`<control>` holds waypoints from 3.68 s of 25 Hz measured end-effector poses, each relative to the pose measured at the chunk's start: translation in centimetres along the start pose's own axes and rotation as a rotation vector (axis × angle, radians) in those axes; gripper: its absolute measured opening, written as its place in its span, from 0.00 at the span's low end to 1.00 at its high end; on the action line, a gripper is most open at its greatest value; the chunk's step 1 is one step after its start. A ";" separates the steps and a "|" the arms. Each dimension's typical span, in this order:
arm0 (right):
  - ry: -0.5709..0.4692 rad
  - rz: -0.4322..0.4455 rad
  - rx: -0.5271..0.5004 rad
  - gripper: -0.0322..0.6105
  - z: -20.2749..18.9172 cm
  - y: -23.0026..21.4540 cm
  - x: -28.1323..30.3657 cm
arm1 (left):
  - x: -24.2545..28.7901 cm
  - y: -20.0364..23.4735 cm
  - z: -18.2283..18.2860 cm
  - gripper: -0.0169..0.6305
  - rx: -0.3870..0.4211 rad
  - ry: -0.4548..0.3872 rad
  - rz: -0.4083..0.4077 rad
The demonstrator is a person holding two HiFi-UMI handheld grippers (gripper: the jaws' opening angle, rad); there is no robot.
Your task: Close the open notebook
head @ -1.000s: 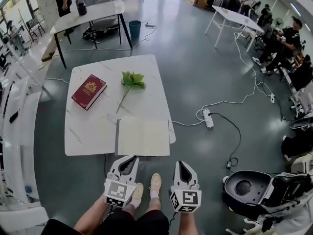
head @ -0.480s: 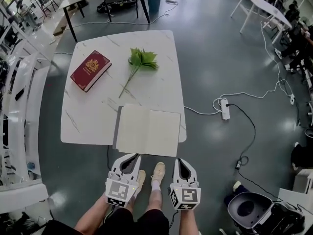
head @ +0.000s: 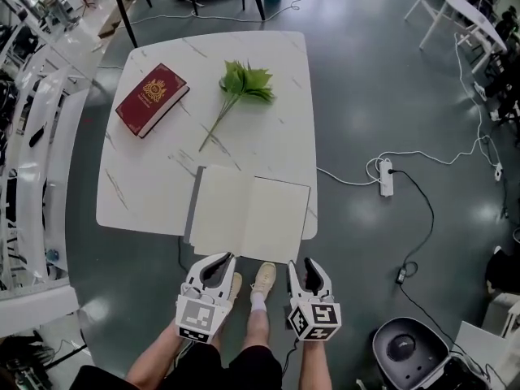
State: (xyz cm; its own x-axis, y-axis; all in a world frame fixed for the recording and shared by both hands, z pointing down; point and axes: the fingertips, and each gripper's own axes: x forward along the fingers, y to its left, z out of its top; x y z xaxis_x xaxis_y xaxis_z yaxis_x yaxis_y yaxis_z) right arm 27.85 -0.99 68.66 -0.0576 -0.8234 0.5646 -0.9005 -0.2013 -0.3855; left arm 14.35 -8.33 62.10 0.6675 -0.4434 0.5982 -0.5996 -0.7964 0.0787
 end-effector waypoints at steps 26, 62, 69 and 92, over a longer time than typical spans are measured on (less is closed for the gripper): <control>0.123 0.213 0.112 0.33 -2.6 -0.5 4.7 | 3.2 0.9 -2.8 0.07 -0.075 0.060 0.043; 0.011 0.139 -0.078 0.22 5.0 8.9 -0.5 | -8.5 6.4 2.5 0.07 -0.053 -0.090 0.127; -0.007 0.153 -0.109 0.21 5.9 12.0 -0.5 | -10.9 8.2 2.6 0.07 -0.060 -0.113 0.150; 0.007 0.233 -0.233 0.16 6.4 21.2 2.2 | -15.9 14.2 0.1 0.07 -0.146 -0.136 0.234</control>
State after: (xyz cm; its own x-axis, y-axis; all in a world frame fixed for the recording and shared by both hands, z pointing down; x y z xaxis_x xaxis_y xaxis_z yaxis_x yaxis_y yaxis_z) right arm 11.37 -10.42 57.03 -0.2758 -0.8294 0.4858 -0.9372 0.1197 -0.3276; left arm -4.76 -12.65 53.61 0.5508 -0.6670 0.5018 -0.7948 -0.6027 0.0713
